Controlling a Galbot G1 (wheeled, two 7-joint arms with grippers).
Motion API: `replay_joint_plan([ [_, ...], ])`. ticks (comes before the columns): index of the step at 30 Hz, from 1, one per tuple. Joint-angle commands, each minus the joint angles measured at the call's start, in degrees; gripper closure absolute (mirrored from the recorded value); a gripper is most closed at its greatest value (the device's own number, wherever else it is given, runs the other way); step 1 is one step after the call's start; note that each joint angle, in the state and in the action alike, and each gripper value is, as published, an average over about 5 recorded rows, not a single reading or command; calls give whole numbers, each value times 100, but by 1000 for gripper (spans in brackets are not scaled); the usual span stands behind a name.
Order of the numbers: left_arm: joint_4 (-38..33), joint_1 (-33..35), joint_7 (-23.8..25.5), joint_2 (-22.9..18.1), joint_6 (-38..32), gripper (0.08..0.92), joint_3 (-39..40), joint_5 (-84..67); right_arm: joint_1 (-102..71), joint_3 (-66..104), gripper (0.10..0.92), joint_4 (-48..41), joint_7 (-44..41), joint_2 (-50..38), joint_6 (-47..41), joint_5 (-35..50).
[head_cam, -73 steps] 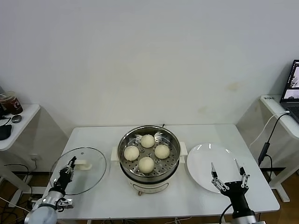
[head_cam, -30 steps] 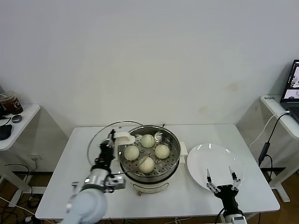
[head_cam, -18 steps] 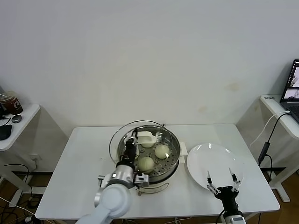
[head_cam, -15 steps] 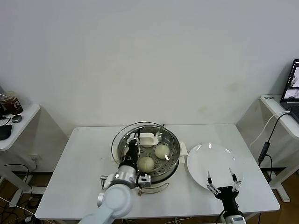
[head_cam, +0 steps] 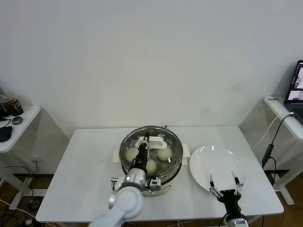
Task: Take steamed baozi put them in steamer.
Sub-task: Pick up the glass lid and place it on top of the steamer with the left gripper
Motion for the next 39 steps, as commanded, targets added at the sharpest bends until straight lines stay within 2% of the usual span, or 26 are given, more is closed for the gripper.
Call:
replay_joint_plan([
  [1,129,11,-21,-109,-29,835,56,144,-3,5,203,-5,-8,-5,7,-1],
  [18,39,264,-216,-228,-44,834,-188,-87,-25,-13,203,-13,-43,-61,3,25],
  [22,-412,587,-388,-133,-90,769,-388,-454,-42,-16,203,-3,-45,-75,1,33],
  [27,-1395,1446,-1090,123,-486,631,-791,-1947,-68,-19,203,1,-50,-103,1,42],
  [34,-2375,3535,-2045,556,-2257,415,-1768,-5227,-86,-63,203,19,-61,-118,-18,40],
  [36,-2438,4170,-2146,590,-3061,354,-2302,-6146,-98,-67,203,37,-66,-123,-25,43],
  [39,-2402,5071,-2162,419,-4232,267,-3283,-7306,-129,-70,203,73,-72,-137,-39,99],
])
